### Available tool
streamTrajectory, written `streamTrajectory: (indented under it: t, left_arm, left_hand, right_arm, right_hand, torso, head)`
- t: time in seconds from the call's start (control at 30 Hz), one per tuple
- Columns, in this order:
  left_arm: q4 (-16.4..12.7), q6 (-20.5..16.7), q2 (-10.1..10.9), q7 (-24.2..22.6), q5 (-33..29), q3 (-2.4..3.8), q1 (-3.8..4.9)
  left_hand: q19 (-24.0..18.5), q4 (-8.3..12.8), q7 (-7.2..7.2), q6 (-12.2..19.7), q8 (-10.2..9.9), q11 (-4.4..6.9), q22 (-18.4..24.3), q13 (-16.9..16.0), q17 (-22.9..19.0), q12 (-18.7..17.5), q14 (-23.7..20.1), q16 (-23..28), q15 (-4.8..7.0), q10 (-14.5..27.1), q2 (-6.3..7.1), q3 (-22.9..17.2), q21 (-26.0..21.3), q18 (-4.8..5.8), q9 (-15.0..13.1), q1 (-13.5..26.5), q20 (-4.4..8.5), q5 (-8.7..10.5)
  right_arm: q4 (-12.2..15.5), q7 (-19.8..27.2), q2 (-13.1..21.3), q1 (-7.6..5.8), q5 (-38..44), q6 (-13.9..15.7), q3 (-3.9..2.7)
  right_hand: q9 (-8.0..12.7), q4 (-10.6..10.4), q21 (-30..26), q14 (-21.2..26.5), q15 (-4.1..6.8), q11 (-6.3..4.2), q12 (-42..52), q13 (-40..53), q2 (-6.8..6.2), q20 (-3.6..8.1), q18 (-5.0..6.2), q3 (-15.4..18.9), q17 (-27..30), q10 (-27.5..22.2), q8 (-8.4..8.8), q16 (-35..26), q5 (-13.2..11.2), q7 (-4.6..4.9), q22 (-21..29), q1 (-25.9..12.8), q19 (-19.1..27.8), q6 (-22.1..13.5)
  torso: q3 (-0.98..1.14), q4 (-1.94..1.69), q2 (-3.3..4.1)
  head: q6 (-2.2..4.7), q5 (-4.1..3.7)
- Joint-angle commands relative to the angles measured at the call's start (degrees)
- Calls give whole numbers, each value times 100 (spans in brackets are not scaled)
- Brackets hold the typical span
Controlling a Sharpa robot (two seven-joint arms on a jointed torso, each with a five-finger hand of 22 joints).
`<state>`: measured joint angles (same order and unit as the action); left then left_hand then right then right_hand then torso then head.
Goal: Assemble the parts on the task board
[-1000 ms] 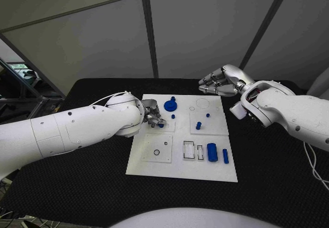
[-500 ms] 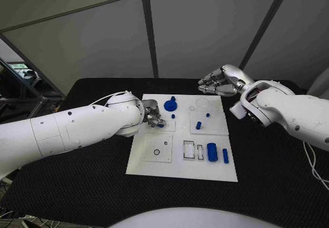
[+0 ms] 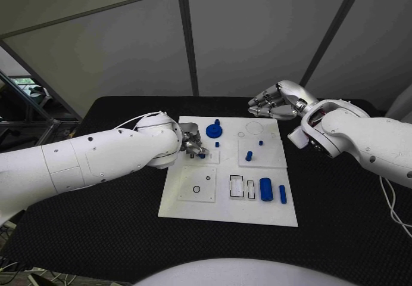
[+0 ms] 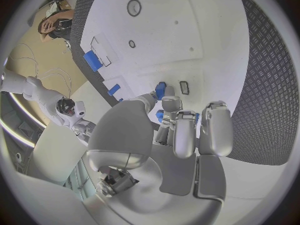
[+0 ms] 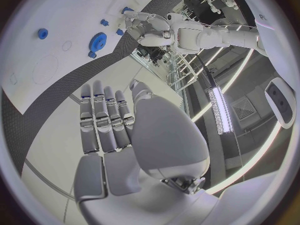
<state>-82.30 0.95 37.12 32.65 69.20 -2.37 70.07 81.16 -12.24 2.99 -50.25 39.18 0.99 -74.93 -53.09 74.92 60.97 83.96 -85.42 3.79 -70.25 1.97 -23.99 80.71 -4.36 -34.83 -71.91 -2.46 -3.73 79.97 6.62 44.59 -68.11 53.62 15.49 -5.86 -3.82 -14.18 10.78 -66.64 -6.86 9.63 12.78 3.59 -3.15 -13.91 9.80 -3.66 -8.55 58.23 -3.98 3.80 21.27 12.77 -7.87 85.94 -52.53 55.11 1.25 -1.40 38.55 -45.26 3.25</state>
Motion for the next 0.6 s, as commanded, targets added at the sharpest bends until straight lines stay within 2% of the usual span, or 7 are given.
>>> streamTrajectory:
  t: [0.03, 0.17, 0.27, 0.37, 0.6]
  left_arm:
    - [34, 223, -43, -15, -36, -11, -12]
    - [95, 356, -76, -16, -78, -11, -12]
    - [142, 411, -97, -17, -103, -11, -12]
    - [188, 452, -118, -19, -115, -10, -11]
    - [258, 485, -159, 1, -125, -10, -10]
  left_hand:
    - [1, 541, -27, 6, 39, 18, -91, 10, 1073, 24, 463, 1, 51, -8, 1, -607, -26, 91, -1, 42, 29, 10]
    - [-11, 493, -33, -16, 65, 23, -81, 17, 1073, 24, 462, 2, 55, -13, 34, -601, -40, 88, -28, 158, 33, 103]
    - [-13, 439, -44, -48, 92, 30, -87, -2, 1075, 43, 462, 1, 63, -32, 56, -559, -40, 89, -49, 255, 43, 107]
    - [-9, 366, -57, -99, 133, 38, -100, -23, 1077, 65, 462, -1, 71, -55, 82, -469, -35, 92, -76, 379, 52, 109]
    - [13, 230, -83, -166, 198, 59, -144, -89, 1083, 130, 463, -4, 89, -109, 179, -167, -12, 101, -131, 626, 71, 109]
  right_arm:
    - [17, -16, -3, -9, -9, -69, -5]
    - [71, -19, -2, -8, -7, -77, -4]
    - [104, -20, -3, -8, -7, -81, -4]
    - [127, -21, -3, -8, -7, -87, -4]
    - [143, -19, -4, -7, -7, -105, -4]
  right_hand:
    - [5, -26, -34, 21, -10, -8, 3, -3, 25, -3, 69, 1, 10, -52, 14, -12, 1, 24, 11, -46, 4, -25]
    - [5, -27, -46, 27, -14, -5, 2, -3, 22, -5, 69, 1, 14, -58, 15, -14, -1, 25, 18, -49, 10, -29]
    - [5, -30, -61, 38, -19, -2, 1, -3, 20, -9, 68, 0, 20, -65, 16, -17, -3, 27, 28, -52, 17, -34]
    - [5, -34, -85, 59, -29, 2, 3, -2, 19, -15, 67, -2, 31, -69, 15, -22, -4, 30, 43, -56, 29, -37]
    - [5, -37, -99, 72, -34, 5, 5, -2, 19, -19, 67, -2, 37, -70, 14, -24, -4, 32, 52, -61, 34, -39]
  torso:
    - [4, 5, 3]
    - [5, 0, 4]
    - [1, 3, 4]
    - [4, 8, -1]
    - [2, -1, -2]
  head:
    - [-9, -2]
    - [-19, -8]
    - [-28, -16]
    - [-36, -23]
    - [-35, -41]
